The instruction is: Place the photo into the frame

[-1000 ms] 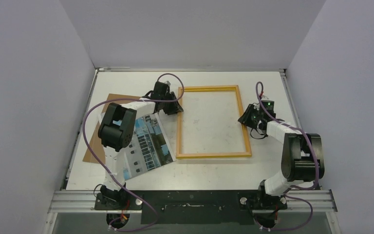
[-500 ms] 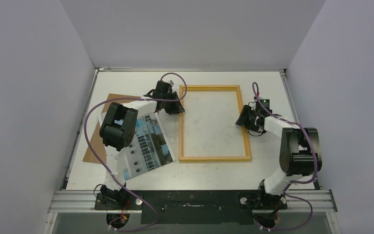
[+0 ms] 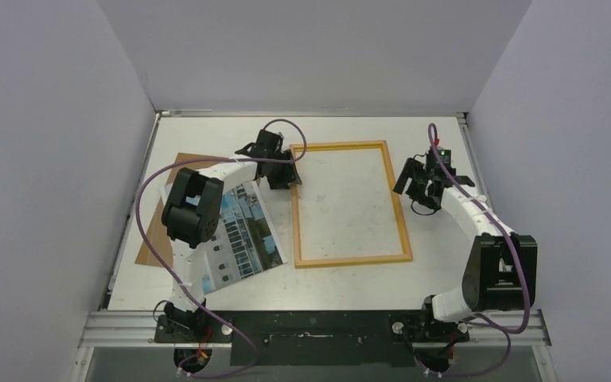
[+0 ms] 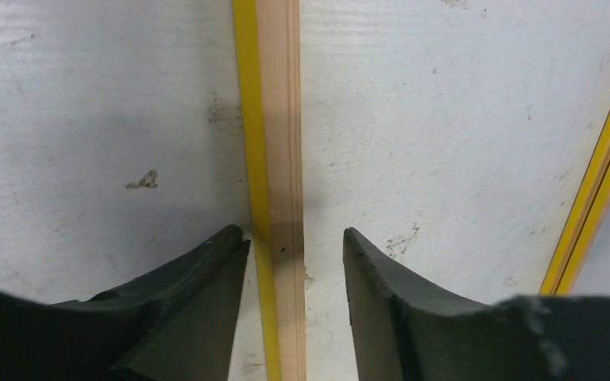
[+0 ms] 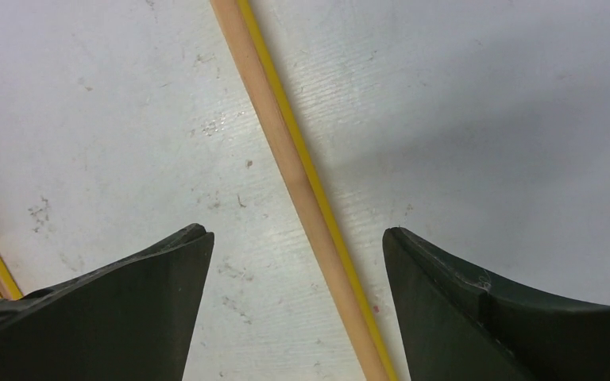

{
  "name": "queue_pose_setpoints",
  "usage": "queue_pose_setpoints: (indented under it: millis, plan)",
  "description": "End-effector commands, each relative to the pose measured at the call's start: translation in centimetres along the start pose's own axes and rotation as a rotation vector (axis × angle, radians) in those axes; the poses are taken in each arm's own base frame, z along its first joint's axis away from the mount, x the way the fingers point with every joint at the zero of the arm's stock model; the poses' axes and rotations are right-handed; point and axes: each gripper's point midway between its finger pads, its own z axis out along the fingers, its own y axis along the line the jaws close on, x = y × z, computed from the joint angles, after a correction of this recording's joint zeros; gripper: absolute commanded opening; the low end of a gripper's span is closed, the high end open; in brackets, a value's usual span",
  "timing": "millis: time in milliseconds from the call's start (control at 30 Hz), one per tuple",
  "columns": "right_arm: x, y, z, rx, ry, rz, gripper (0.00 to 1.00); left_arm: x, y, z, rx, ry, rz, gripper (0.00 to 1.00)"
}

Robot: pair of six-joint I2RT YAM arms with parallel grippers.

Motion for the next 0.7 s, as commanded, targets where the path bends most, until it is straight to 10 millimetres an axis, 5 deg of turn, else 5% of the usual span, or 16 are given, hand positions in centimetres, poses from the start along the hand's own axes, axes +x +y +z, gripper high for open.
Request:
queue_pose_setpoints:
  millis: [0,200,333,467,667]
  plan:
    - [-0.8,1.7,-2.9,-0.04,-0.032,0.016,0.8,-0.7,-0.3,-3.1,-0.025,0.001,0.02,0.53]
    - [-0.6,3.8,-5.7,-0.094,-0.039,0.019,0.78,-3.2,-2.4,-7.5,0.06,-0.063,0.034,0.71]
    - [0.7,6.0,-7.2,-0.139,-0.022,-0.004,0.75,-3.9,-2.0,-11.4,0.067,-0.102,0.049,0.79]
    - [2.0,8.3,-8.4,-0.18,-0.017,-0.028,0.73,-3.9,-0.1,-16.3,0.036,-0.157,0.048,0.96]
    - [1.5,11.8,-8.7,-0.29,-0.046,0.003,0.74,-4.0,5.5,-23.0,-0.026,-0.226,-0.07,0.97]
